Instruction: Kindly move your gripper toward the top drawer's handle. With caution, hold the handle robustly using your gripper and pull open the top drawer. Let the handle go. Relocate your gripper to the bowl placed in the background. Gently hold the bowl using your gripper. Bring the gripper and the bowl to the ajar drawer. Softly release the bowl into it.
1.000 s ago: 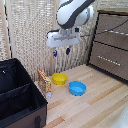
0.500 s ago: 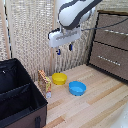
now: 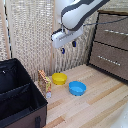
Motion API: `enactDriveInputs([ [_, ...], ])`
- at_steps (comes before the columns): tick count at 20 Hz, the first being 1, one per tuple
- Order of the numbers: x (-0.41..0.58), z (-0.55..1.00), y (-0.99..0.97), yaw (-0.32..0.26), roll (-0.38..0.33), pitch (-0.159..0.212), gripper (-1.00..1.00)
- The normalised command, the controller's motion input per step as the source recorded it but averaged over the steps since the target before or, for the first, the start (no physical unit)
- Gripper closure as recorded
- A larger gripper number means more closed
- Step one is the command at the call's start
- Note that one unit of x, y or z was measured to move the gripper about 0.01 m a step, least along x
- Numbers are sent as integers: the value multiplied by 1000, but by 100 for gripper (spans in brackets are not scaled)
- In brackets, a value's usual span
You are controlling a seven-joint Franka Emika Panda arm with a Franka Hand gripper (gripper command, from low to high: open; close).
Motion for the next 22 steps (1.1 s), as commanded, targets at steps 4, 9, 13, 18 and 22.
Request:
enactDriveInputs([
  [4,-4,136,-51,114,-348,2,-100],
  [9,0,174,0,86,-361,11,-100],
  [13,0,171,0,72,-366,12,-100],
  [18,0,175,0,55,-371,10,-100],
  [22,0,180,0,77,-363,0,-100],
])
